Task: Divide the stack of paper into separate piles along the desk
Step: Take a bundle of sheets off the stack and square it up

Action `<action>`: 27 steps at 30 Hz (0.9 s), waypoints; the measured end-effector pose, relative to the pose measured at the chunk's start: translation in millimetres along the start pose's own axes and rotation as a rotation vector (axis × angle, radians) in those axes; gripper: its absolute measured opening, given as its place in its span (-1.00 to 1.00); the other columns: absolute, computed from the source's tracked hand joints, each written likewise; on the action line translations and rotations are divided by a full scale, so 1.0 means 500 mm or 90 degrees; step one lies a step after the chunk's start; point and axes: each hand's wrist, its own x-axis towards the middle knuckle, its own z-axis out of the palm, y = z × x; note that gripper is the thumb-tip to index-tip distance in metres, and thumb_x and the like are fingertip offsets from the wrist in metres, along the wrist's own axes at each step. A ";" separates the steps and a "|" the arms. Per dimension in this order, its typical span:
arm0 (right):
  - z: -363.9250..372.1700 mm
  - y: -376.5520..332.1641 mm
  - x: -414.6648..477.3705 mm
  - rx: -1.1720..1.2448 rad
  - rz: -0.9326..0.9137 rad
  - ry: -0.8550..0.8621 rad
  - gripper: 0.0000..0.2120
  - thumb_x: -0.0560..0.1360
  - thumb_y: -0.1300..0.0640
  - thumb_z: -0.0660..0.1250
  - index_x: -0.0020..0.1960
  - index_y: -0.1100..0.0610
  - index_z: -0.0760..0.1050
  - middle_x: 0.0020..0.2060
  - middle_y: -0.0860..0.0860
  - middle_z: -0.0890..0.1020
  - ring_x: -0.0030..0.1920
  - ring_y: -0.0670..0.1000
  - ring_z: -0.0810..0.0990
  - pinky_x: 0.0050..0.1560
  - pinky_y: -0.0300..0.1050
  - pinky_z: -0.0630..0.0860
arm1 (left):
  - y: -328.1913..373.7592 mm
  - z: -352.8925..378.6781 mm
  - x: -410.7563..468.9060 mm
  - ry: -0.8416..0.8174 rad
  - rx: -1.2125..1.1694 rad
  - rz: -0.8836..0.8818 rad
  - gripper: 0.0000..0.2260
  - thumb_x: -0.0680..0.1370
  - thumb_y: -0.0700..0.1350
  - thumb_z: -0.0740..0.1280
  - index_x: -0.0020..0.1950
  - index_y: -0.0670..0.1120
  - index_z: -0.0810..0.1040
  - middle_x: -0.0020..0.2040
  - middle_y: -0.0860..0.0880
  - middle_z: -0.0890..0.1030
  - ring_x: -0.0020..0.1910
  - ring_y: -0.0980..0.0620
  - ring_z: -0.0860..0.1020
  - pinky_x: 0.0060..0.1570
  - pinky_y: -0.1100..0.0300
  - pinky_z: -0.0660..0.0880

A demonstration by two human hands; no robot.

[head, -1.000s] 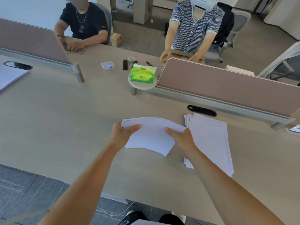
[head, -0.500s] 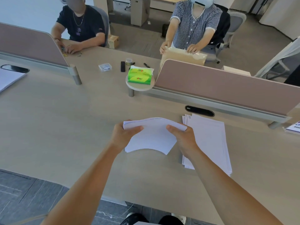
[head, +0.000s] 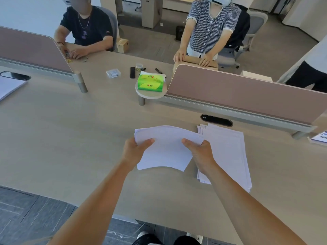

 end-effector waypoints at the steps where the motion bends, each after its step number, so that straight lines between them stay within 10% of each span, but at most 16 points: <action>1: -0.004 -0.003 0.002 0.002 -0.009 0.005 -0.75 0.41 0.19 0.53 0.07 0.18 0.65 -0.03 0.10 0.73 -0.03 0.10 0.70 0.00 0.01 0.63 | 0.001 0.000 0.003 -0.005 0.003 0.004 -0.68 0.27 0.10 0.52 -0.11 -0.07 0.67 -0.18 -0.08 0.67 -0.18 -0.07 0.62 -0.15 0.02 0.53; 6: -0.028 0.007 0.008 -0.020 -0.006 -0.012 -0.75 0.42 0.19 0.52 0.09 0.16 0.63 -0.04 0.05 0.73 -0.04 0.04 0.71 -0.07 -0.10 0.60 | -0.015 0.007 0.009 -0.080 0.052 -0.017 -0.64 0.23 0.03 0.55 -0.02 0.00 0.66 -0.02 -0.09 0.72 0.02 -0.12 0.68 0.05 -0.08 0.60; 12: -0.067 0.011 0.014 -0.021 -0.008 0.009 -0.91 0.51 0.17 0.43 0.01 0.10 0.64 -0.07 0.01 0.72 -0.08 -0.01 0.70 -0.12 -0.12 0.59 | -0.025 0.069 0.020 -0.014 0.136 -0.049 -0.68 0.36 0.02 0.55 -0.35 -0.14 0.48 -0.38 -0.02 0.47 -0.39 -0.03 0.44 -0.35 0.16 0.35; 18: -0.190 -0.049 0.070 -0.024 -0.048 0.059 -0.82 0.49 0.07 0.46 0.04 0.12 0.64 -0.01 0.06 0.71 -0.03 0.06 0.68 -0.02 -0.02 0.62 | 0.053 0.197 0.040 -0.079 0.025 0.021 -0.90 0.47 -0.22 0.50 -0.19 -0.25 0.67 -0.29 -0.05 0.65 -0.34 0.05 0.61 -0.31 0.17 0.55; 27: -0.446 0.039 0.192 -0.141 0.200 0.127 -0.63 0.49 0.05 0.38 -0.33 0.04 0.23 -0.39 0.03 0.29 -0.36 0.03 0.20 -0.37 -0.16 0.10 | 0.027 0.502 0.159 -0.065 0.095 -0.132 -0.85 0.46 -0.17 0.50 0.00 -0.18 0.67 -0.24 -0.02 0.68 -0.36 0.08 0.60 -0.36 0.25 0.53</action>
